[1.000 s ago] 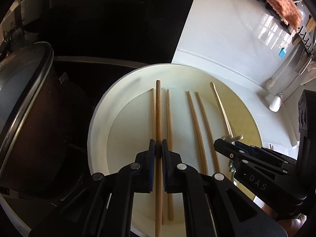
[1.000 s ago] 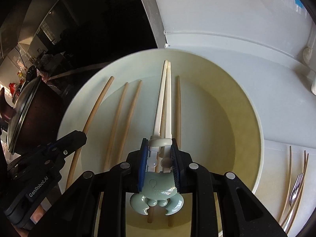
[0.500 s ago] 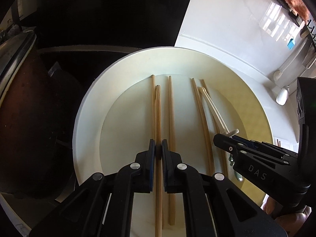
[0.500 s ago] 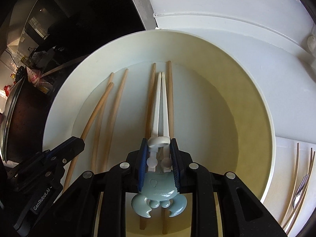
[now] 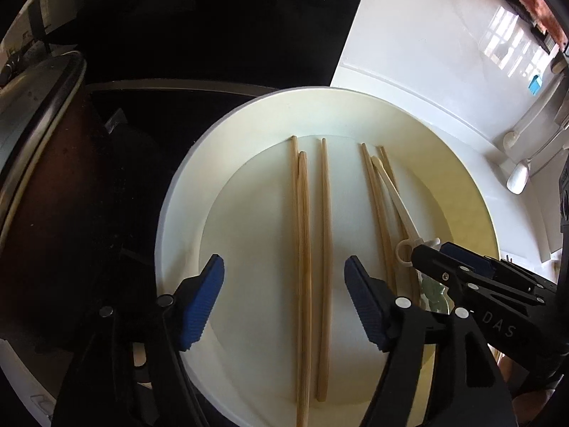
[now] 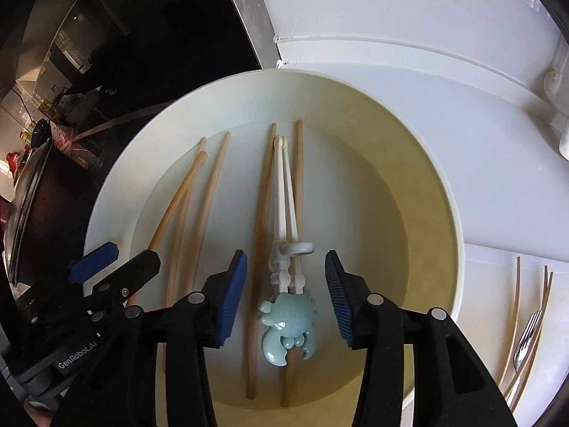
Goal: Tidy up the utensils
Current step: 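Withdraw both grippers from the basin back over the cutting board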
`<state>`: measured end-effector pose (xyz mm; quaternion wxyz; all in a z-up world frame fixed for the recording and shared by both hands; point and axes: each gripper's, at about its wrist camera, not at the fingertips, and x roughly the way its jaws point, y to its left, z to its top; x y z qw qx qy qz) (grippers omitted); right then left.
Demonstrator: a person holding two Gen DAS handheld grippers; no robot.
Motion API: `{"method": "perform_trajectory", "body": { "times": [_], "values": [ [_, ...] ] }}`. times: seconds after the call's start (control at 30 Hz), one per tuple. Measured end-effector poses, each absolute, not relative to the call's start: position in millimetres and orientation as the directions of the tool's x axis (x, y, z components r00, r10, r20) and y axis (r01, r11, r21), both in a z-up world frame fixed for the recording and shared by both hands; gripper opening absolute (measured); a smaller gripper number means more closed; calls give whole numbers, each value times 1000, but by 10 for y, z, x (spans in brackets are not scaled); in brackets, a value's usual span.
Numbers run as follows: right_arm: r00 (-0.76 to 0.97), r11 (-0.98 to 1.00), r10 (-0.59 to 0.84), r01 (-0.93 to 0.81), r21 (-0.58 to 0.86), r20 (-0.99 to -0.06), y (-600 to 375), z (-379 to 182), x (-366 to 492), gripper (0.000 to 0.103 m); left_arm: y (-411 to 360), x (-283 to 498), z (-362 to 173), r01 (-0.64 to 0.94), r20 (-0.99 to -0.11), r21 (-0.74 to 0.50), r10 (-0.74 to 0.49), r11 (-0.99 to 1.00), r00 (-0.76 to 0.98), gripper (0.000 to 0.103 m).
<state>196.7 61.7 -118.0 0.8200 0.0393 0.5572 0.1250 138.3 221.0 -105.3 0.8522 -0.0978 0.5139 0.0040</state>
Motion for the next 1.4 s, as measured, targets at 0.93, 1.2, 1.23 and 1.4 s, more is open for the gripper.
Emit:
{"method": "perform_trajectory", "body": {
  "times": [0.93,1.2,1.23,1.4],
  "values": [
    [576,979,38,143,146,-816,-479,-663,513,58,1570,642,-451,147,-779,-106,-174,983,603,92],
    [545,935,-94,335,114,-833,-1379,-736,-66,58,747,452,-464,288,-772,-157,-300,945,561,94],
    [542,932,-100,344,111,-835,-1477,-747,-120,58,648,426,-481,297,-777,-156,-303,942,552,94],
    [534,939,-92,328,105,-841,-1912,-828,-328,58,175,263,-617,292,-791,-165,-303,942,532,94]
  ]
}}
